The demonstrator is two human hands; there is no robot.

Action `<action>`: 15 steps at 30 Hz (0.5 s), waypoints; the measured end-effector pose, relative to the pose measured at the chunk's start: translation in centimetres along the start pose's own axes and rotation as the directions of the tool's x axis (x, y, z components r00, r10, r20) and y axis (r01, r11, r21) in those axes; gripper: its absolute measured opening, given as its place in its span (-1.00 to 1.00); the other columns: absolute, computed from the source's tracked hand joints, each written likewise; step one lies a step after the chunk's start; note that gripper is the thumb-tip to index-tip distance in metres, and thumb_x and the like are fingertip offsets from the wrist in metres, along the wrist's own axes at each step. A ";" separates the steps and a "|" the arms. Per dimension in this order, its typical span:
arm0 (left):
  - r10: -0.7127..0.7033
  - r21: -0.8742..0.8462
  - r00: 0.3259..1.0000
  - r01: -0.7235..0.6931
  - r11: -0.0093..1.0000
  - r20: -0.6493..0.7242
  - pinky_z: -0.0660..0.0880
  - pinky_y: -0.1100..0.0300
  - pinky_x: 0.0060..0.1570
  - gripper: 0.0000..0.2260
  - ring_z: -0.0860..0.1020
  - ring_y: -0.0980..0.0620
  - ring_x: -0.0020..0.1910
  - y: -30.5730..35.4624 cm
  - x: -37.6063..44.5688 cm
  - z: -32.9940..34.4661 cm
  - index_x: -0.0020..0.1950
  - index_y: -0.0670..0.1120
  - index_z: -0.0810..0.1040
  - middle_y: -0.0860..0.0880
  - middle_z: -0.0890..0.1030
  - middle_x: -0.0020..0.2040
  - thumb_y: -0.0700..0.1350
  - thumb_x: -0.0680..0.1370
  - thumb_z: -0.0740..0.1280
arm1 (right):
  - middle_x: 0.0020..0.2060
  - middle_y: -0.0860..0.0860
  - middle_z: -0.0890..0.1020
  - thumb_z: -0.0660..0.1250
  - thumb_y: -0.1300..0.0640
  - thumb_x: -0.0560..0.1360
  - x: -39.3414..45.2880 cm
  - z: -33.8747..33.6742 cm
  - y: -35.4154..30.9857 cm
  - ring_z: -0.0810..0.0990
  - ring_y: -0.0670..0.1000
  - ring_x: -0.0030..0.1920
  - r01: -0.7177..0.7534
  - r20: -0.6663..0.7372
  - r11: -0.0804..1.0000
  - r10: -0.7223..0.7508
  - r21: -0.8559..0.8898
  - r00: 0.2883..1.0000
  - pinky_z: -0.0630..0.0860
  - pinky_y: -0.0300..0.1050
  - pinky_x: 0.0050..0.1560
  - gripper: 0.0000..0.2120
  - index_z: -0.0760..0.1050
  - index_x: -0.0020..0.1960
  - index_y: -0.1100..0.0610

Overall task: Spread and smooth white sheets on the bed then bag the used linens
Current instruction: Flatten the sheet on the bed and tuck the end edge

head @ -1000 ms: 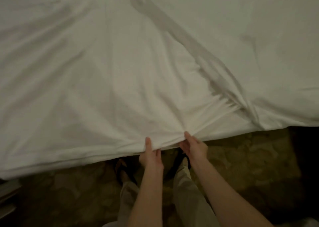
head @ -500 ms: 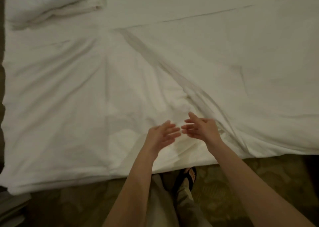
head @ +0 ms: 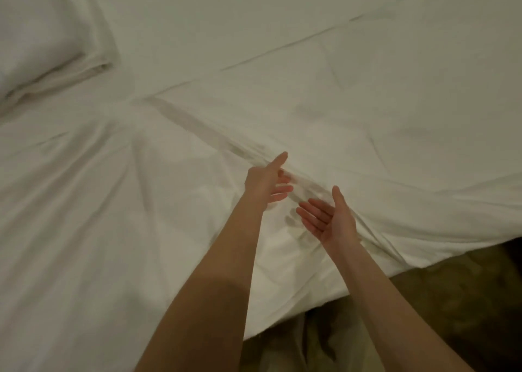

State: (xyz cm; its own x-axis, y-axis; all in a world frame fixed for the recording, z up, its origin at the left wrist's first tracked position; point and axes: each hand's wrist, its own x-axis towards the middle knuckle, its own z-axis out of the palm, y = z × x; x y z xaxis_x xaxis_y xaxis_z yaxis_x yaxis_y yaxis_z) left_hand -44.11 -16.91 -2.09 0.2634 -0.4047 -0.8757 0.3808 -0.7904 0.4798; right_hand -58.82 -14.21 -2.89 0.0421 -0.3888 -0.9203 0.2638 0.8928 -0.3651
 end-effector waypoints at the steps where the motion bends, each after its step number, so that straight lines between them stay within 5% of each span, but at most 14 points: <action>1: -0.009 0.026 1.000 0.009 1.000 0.007 0.62 0.14 -0.21 -0.64 0.68 -0.07 -0.25 0.1 0.6 0.5 -0.02 -0.23 0.58 -0.14 0.69 -0.10 0.09 0.50 0.42 | -0.16 0.13 0.72 0.19 -0.24 0.55 0.4 -0.4 -0.2 0.72 0.07 -0.18 0.004 -0.029 1.000 -0.003 0.022 1.000 0.59 -0.11 -0.17 -0.46 0.55 0.06 0.26; 6: 0.031 0.132 0.999 -0.035 0.991 0.028 0.57 0.25 -0.33 -0.79 0.64 0.04 -0.43 1.1 2.3 2.2 -0.17 -0.25 0.55 -0.09 0.66 -0.31 -0.18 0.59 0.23 | -0.17 0.15 0.72 0.18 -0.22 0.57 1.4 -1.1 -1.9 0.72 0.09 -0.20 0.028 -0.123 0.999 -0.030 -0.019 0.992 0.60 -0.10 -0.15 -0.46 0.60 -0.01 0.26; 15: 0.150 0.139 0.950 -0.194 0.971 0.275 0.59 0.24 -0.11 -0.71 0.69 0.01 -0.16 3.5 3.1 2.4 -0.06 -0.28 0.64 -0.13 0.71 -0.15 -0.06 0.60 0.30 | -0.30 0.10 0.71 0.22 -0.10 0.60 2.6 -1.1 -5.4 0.70 0.02 -0.32 0.018 -0.188 1.000 -0.015 0.015 0.982 0.58 -0.17 -0.32 -0.58 0.59 -0.10 0.26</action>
State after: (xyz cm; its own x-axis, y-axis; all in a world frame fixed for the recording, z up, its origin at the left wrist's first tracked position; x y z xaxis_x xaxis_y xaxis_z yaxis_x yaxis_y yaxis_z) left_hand -44.05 -22.07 -3.28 0.0637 -0.6292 -0.7746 0.1956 -0.7533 0.6279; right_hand -61.15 -19.76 -3.44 -0.1434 -0.3521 -0.9249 0.2785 0.8824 -0.3792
